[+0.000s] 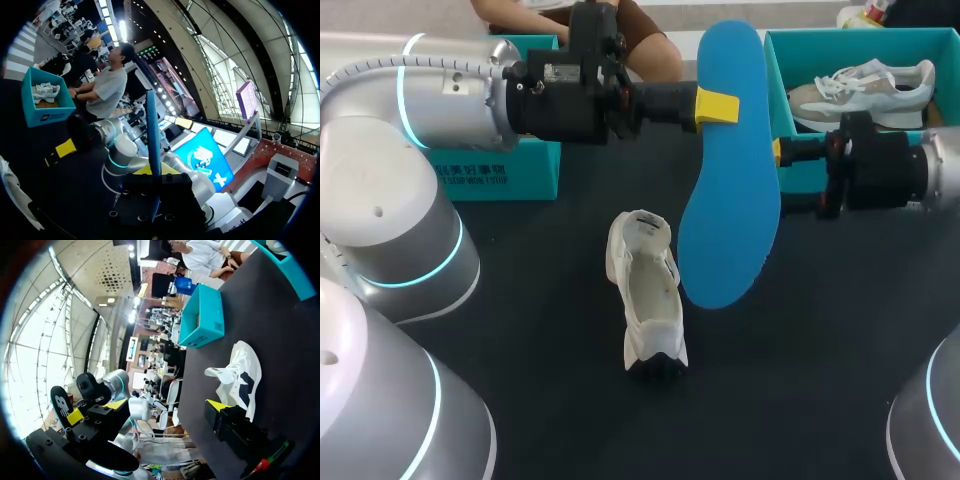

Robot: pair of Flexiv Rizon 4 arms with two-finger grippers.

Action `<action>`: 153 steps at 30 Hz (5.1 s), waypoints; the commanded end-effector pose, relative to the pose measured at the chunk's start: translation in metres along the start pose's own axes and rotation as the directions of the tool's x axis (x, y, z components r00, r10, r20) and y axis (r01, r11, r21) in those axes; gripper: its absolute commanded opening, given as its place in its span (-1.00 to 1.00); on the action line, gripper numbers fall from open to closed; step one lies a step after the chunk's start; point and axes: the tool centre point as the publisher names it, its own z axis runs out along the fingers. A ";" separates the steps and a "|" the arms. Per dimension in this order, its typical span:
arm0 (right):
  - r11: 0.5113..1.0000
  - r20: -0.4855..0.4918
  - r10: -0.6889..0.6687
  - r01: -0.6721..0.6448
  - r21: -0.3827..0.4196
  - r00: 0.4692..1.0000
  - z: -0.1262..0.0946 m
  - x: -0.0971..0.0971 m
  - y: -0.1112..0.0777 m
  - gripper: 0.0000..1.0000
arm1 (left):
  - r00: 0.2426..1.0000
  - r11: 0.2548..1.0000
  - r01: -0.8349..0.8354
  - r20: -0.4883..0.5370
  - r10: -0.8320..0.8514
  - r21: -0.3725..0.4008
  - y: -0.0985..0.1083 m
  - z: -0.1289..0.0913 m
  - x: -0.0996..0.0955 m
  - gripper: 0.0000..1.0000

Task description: Take the shoe out of the shoebox, open the shoe tongue, remove and reinsert the insole, then place the shoe into the shoebox

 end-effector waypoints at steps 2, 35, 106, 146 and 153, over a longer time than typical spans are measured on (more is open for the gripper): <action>1.000 0.001 0.000 0.000 -0.001 1.000 0.002 -0.001 0.000 1.00 | 0.988 0.989 -0.150 -0.042 0.150 0.005 0.005 -0.008 -0.006 -1.00; 1.000 0.001 0.000 0.000 -0.001 1.000 0.002 -0.001 0.000 1.00 | -0.112 -0.116 -0.993 -0.132 0.985 -0.022 0.006 -0.067 -0.051 -1.00; 1.000 0.001 0.000 0.000 -0.001 1.000 0.002 -0.001 0.000 1.00 | -0.913 -0.920 -0.383 -0.114 0.391 -0.087 0.071 -0.097 -0.147 -1.00; 0.999 -0.007 0.015 -0.015 0.031 1.000 0.038 0.001 -0.006 0.07 | -0.935 -0.940 -0.317 -0.124 0.332 -0.130 0.061 -0.024 -0.197 -1.00; 0.999 -0.011 0.019 -0.019 0.038 1.000 0.040 0.001 -0.006 -0.05 | -0.936 -0.941 -0.311 -0.130 0.327 -0.131 0.062 -0.014 -0.199 -1.00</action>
